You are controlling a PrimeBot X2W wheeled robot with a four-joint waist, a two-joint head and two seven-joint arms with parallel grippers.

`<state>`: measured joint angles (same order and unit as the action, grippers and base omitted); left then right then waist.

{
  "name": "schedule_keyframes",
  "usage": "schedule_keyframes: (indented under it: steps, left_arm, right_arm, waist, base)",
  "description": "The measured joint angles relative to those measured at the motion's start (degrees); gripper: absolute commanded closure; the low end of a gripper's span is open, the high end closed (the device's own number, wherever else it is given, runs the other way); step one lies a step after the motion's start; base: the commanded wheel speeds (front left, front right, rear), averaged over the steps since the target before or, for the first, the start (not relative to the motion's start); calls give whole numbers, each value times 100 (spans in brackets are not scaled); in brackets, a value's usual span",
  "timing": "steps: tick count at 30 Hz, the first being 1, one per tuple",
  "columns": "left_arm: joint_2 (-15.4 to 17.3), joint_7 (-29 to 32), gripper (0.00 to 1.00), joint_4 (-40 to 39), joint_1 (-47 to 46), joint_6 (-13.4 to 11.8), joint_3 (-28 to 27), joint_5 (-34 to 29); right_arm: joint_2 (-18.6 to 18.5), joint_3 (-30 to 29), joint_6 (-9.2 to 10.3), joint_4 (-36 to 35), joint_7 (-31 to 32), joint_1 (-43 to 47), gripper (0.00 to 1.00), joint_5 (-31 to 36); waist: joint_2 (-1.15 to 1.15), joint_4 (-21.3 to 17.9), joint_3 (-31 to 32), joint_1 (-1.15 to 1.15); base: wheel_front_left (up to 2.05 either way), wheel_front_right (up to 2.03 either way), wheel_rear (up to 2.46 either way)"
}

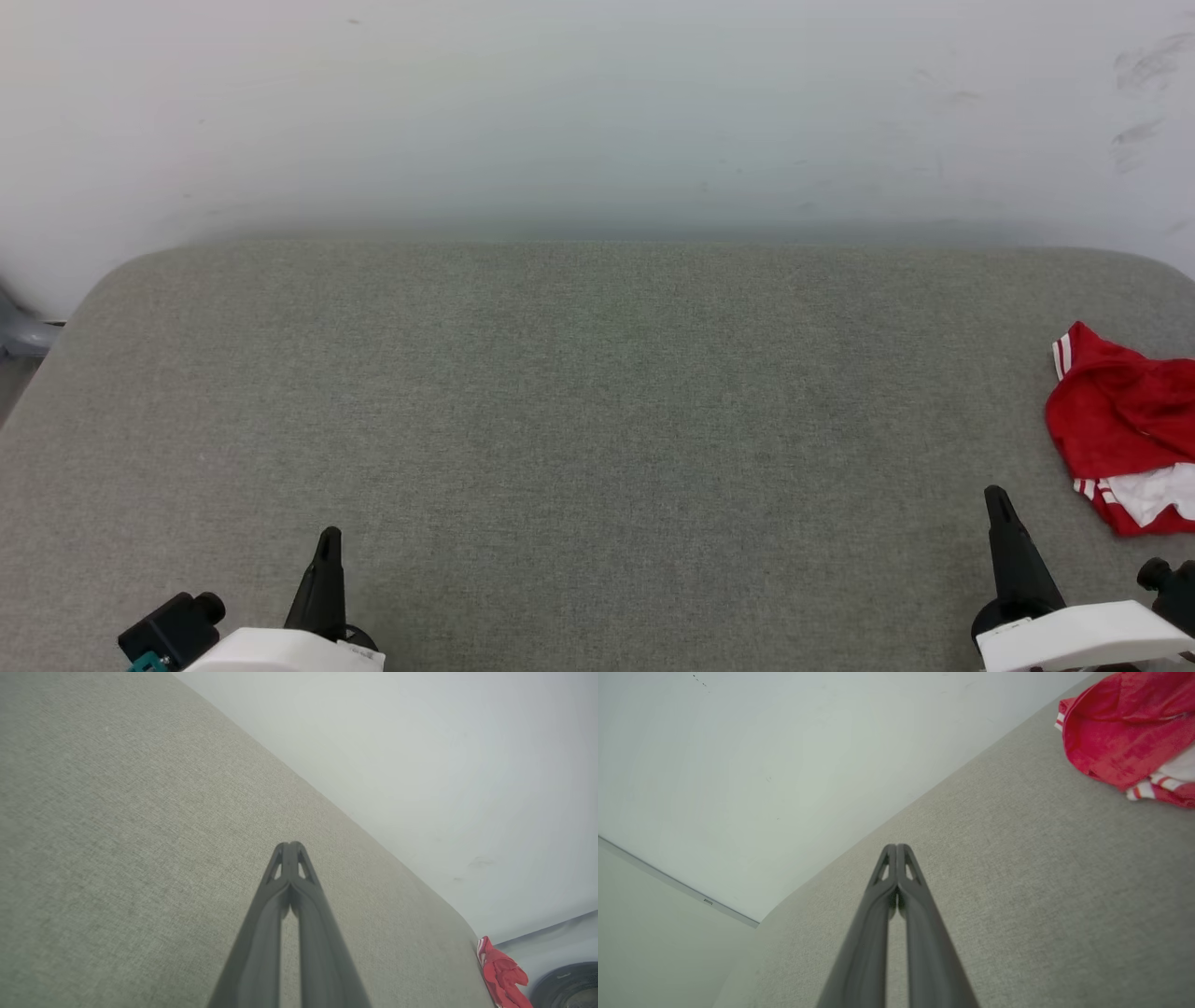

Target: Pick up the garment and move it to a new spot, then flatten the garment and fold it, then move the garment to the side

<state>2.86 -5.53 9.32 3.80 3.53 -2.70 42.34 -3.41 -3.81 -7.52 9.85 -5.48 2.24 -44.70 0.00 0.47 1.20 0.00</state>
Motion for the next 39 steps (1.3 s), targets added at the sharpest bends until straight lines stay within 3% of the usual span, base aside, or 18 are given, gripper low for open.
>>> schedule_keyframes:
  steps: [39]
  left_arm:
    - [0, 644, 100, 248, -529, 203, -203, 2670]
  right_arm:
    - [3, -126, 1, 218, 627, -451, 100, -2552]
  waist:
    - [0, -21, -61, 0]
  base:
    - [0, 0, 0]
